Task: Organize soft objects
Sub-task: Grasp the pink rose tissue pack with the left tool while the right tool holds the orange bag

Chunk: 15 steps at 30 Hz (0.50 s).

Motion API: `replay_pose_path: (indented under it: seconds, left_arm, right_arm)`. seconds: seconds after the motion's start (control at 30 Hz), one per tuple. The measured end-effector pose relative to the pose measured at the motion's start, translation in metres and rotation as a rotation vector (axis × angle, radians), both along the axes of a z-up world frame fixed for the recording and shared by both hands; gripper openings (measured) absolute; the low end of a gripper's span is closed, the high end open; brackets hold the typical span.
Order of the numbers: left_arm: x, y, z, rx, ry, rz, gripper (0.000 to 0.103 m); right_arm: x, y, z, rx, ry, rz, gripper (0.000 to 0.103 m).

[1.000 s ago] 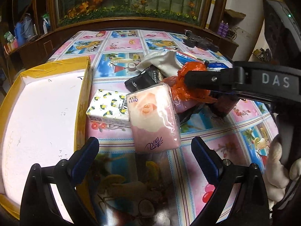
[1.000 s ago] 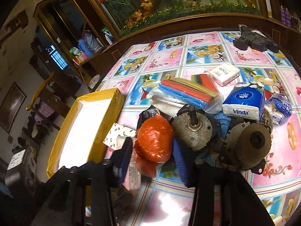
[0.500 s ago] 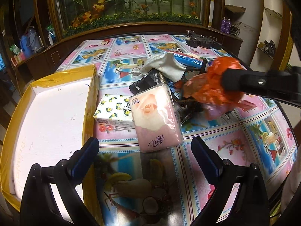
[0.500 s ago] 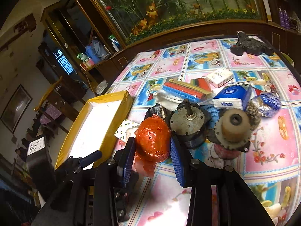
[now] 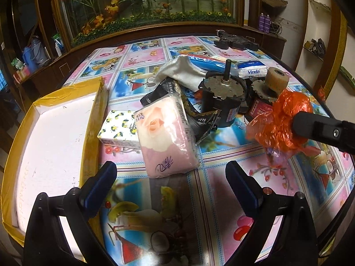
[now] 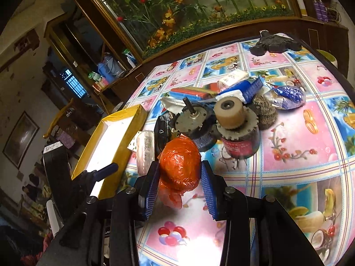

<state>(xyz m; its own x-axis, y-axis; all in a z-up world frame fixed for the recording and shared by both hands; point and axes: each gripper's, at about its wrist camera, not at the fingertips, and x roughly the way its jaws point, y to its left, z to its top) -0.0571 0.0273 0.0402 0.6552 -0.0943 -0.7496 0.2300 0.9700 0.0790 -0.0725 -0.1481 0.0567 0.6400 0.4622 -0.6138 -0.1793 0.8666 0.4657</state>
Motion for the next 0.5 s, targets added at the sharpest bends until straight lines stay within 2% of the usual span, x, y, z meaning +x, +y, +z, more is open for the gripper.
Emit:
replay_pose_path:
  seconds: [0.3, 0.5]
  left_arm:
    - [0.01, -0.004, -0.009, 0.002, 0.034, 0.013, 0.099]
    - [0.026, 0.027, -0.004, -0.187, 0.076, 0.04, 0.099]
  right_arm:
    - [0.0, -0.009, -0.007, 0.02, 0.008, -0.007, 0.037]
    - [0.003, -0.01, -0.014, 0.033, 0.023, -0.008, 0.038]
